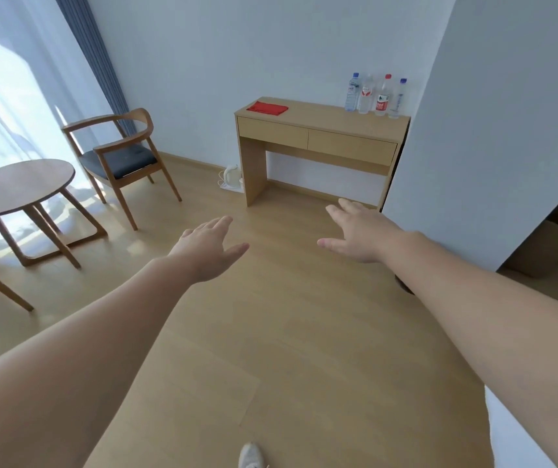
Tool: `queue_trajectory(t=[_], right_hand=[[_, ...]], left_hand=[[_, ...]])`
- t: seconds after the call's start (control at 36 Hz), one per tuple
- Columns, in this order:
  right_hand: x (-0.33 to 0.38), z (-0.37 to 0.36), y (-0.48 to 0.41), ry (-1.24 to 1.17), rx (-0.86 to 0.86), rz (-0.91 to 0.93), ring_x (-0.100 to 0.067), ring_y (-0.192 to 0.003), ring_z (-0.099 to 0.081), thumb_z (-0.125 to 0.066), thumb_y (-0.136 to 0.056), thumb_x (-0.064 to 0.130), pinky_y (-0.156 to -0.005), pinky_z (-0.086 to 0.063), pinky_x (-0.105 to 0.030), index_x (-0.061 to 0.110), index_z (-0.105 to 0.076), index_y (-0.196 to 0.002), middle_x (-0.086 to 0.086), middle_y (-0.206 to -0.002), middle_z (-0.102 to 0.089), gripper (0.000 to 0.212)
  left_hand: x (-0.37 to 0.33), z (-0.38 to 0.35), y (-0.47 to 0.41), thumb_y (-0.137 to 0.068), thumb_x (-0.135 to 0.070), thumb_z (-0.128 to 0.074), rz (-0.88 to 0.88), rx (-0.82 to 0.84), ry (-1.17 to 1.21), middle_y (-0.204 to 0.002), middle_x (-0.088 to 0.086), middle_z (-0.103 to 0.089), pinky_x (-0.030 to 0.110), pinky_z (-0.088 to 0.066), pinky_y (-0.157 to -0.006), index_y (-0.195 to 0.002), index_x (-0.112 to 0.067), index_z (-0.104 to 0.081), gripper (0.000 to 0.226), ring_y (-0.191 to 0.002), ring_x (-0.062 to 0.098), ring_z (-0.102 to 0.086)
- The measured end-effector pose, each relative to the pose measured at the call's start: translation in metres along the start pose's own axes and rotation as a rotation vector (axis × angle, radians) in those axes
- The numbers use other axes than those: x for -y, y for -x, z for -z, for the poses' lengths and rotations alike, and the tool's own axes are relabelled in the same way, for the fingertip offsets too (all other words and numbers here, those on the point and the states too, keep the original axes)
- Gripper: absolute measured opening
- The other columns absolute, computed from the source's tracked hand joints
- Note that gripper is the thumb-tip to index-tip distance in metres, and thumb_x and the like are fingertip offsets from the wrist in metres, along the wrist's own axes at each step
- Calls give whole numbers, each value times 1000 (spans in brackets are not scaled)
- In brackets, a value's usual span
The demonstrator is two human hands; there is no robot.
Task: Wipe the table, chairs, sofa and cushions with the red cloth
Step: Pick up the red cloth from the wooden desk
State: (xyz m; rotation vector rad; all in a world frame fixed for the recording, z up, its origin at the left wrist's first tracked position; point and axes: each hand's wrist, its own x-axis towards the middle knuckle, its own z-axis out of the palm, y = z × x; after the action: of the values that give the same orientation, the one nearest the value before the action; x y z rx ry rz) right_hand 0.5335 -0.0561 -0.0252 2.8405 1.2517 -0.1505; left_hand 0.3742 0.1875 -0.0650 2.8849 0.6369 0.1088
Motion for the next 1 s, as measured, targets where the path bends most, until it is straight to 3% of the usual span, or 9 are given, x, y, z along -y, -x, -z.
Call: queue_trajectory(t=[0.47, 1.0], right_hand=[[7, -5, -200, -25, 77, -64, -24, -148, -10, -37, -93, 63, -117, -19, -43, 19, -9, -154, -7, -162, -5, 80], [-78, -8, -380, -72, 82, -26, -24, -148, -9, -33, -95, 62, -118, -17, -43, 18, -9, -154, -9, -161, -5, 77]], left_hand=[[76, -4, -194, -92, -63, -35, -60, 132, 8, -156, -3, -23, 38, -15, -114, -151, -22, -16, 74, -142, 18, -21], [60, -25, -376, -91, -62, -37, 7, 120, 14, -156, -4, -23, 40, -17, -113, -150, -23, -16, 74, -142, 21, -22]])
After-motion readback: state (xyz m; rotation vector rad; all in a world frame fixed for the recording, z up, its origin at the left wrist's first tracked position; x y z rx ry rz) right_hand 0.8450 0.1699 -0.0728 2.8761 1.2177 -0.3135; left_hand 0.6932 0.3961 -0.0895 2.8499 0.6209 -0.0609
